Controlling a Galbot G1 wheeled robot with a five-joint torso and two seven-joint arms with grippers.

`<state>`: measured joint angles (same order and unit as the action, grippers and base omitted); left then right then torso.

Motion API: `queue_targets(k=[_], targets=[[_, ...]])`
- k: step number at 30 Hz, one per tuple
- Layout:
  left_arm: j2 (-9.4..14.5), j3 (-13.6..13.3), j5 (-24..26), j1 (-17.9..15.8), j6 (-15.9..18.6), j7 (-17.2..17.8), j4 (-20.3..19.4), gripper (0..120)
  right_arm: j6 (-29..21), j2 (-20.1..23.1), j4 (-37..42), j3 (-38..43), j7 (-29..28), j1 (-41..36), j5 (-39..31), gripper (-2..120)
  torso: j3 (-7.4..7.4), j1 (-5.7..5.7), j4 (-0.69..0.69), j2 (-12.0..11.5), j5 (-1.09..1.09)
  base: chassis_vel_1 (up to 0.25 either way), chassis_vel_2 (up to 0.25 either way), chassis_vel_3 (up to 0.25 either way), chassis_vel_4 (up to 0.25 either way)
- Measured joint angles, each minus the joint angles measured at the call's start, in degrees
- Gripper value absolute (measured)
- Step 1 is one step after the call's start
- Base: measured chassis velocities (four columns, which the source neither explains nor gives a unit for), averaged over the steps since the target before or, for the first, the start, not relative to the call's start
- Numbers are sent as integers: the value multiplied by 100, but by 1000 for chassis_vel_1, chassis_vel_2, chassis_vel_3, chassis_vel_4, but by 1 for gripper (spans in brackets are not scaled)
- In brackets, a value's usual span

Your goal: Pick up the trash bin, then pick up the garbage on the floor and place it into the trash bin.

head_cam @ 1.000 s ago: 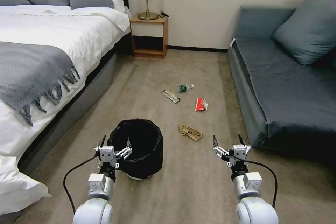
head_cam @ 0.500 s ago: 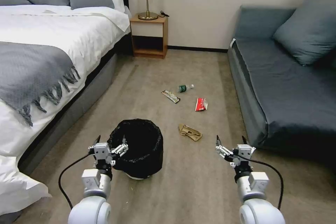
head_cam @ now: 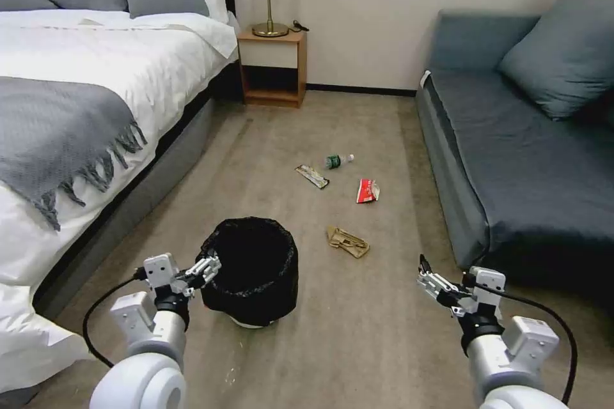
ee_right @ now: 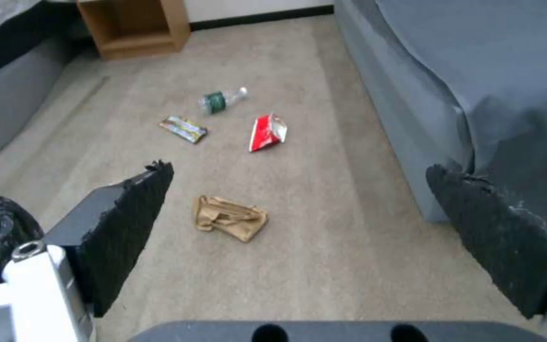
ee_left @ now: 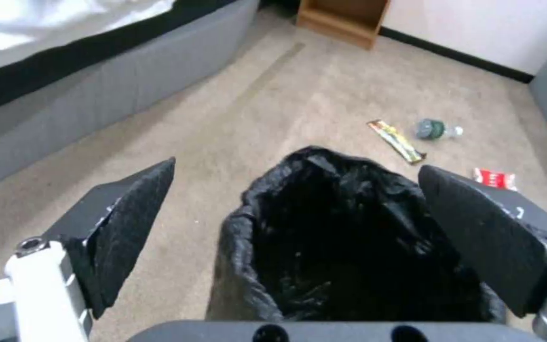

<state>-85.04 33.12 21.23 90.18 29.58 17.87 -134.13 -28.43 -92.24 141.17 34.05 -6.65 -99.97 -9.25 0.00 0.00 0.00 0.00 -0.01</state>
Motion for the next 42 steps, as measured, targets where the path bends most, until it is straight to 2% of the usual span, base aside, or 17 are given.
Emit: queue_targets(k=[7, 8, 9, 14, 15, 22, 24, 32, 42], targets=[[149, 264, 224, -151, 63, 1, 203, 98, -16, 1, -60, 3, -3, 28, -74, 100, 0, 0, 0, 0, -1, 0, 0, 0, 0], [172, 309, 305, -191, 117, 13, 226, 98, 6, 2, -135, 4, -3, 56, -102, 100, 0, 0, 0, 0, -3, 0, 0, 0, 0], [273, 495, 533, -341, 287, 70, 317, 97, 80, 3, -359, 2, 5, 135, -174, 100, 0, 0, 0, 0, 3, 0, 0, 0, 0], [476, 710, 884, -513, 539, 181, 493, 97, 130, 5, -442, 1, 17, 168, -202, 100, 0, 0, 0, 0, 0, 0, 0, 0, 0], [613, 763, 1054, -612, 661, 244, 601, 97, 138, 5, -449, 1, 20, 173, -203, 100, 0, 0, 0, 0, 0, 0, 0, 0, 0], [880, 756, 1503, -957, 945, 433, 925, 97, 210, 6, -546, -80, 24, 145, -181, 100, 0, 0, -1, 0, 1, 0, 0, 0, 0], [904, 721, 1721, -1117, 1033, 534, 1202, 97, 229, 8, -558, -92, 28, 143, -168, 100, 0, 0, 0, 0, 0, 0, 0, 0, 0], [884, 562, 1814, -1323, 1036, 543, 1626, 97, 355, 9, -419, -24, 43, -76, -162, 100, 0, 0, -1, 0, 0, 0, 0, 0, 0], [1031, 366, 2006, -1683, 1018, 528, 2038, 97, 445, 10, -342, -81, 47, -217, -37, 100, 0, 0, 0, 0, 1, 0, 0, 0, 0]])
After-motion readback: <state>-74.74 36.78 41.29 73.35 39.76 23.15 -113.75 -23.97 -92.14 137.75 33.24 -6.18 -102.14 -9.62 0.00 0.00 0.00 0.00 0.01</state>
